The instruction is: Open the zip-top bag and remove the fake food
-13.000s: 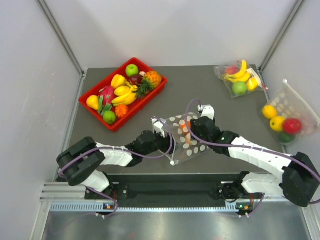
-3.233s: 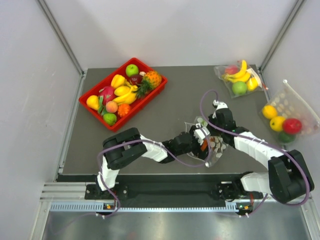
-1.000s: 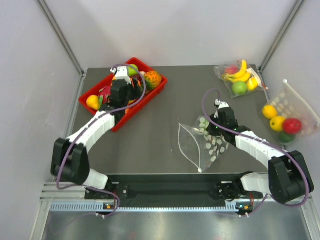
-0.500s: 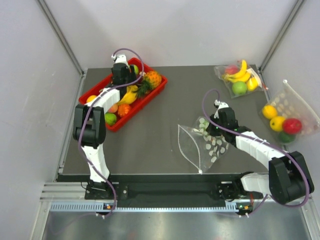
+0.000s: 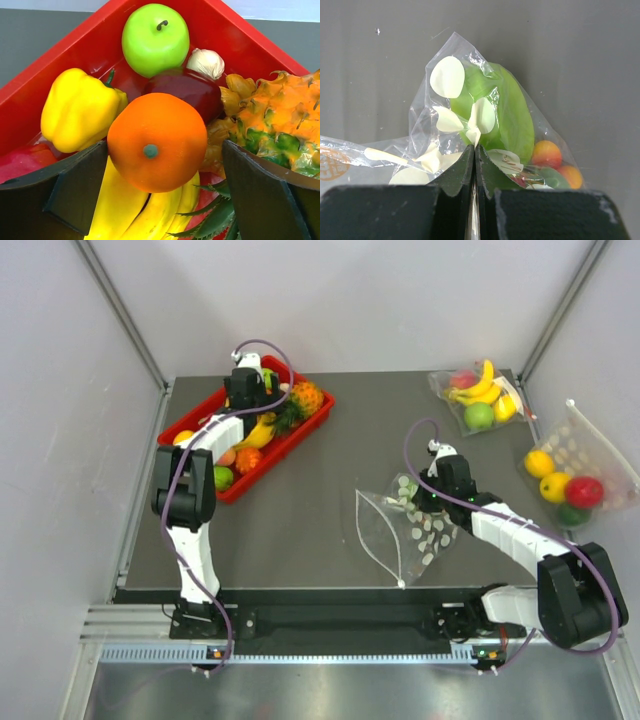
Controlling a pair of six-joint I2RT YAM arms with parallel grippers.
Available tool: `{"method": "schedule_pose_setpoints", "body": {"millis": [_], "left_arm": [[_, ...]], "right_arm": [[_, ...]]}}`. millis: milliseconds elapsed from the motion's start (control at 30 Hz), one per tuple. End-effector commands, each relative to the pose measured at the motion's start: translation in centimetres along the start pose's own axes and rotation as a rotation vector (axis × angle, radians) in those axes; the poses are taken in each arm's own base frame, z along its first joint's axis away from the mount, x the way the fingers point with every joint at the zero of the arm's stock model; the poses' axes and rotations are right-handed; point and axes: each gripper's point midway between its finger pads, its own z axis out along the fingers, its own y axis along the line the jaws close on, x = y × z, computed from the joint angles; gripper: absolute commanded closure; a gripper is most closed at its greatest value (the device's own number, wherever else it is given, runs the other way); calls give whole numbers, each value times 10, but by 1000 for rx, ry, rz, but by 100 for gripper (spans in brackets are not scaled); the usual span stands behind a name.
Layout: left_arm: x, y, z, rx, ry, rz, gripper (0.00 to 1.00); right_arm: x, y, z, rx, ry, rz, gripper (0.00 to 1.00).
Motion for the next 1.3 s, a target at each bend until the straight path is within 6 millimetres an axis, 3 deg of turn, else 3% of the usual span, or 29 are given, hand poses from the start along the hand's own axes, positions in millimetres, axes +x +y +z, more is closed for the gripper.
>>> {"method": "schedule_pose_setpoints", "body": {"millis": [0,167,333,433,467,533,567,633,667,733,767,800,867,967,1067,1267], "left_arm": [[-44,3,-20,-12,-88,22,1],[-62,8,-47,-27,-152,9,1],[-82,12,-87,-41,-205,-4,1],[-87,-3,-112,-5,-231,1,1],[-75,-9,-117,6,-218,11,1],[-86,-27,-144,15,-291,59,1],[-65,-59,-156,70,-276,118,1],[-64,-87,-185,106,-329,176,1],[-52,-117,-202,176,-330,188,1],[-33,-141,-228,302,-327,147,1],[-19,-168,-248,424,-318,147,1],[-4,-173,-265,494,-313,148,1],[12,-204,-302,672,-331,132,2],[54,-228,-351,899,-308,146,3],[71,-242,-382,1014,-309,181,4],[117,-256,-392,1123,-242,285,5]], "right_arm": [[-11,-1,-1,-4,-23,-7,100],[-12,1,-1,-9,-23,-5,100],[-16,3,-3,-12,-23,-11,100],[-21,3,-3,-11,-30,-15,100],[-22,4,-3,-12,-31,-16,100],[-21,3,-2,-6,-24,-19,100],[-23,3,-2,-7,-28,-19,100],[-27,5,-4,-10,-37,-18,100],[-29,6,-4,-11,-40,-17,100],[-35,8,-6,-16,-49,-17,100],[-38,9,-7,-17,-52,-15,100],[-40,11,-8,-24,-56,-14,100],[-49,15,-10,-32,-71,-12,100],[-58,19,-12,-40,-86,-8,100],[-62,22,-13,-50,-91,0,100],[-61,27,-15,-80,-95,19,100]]}}
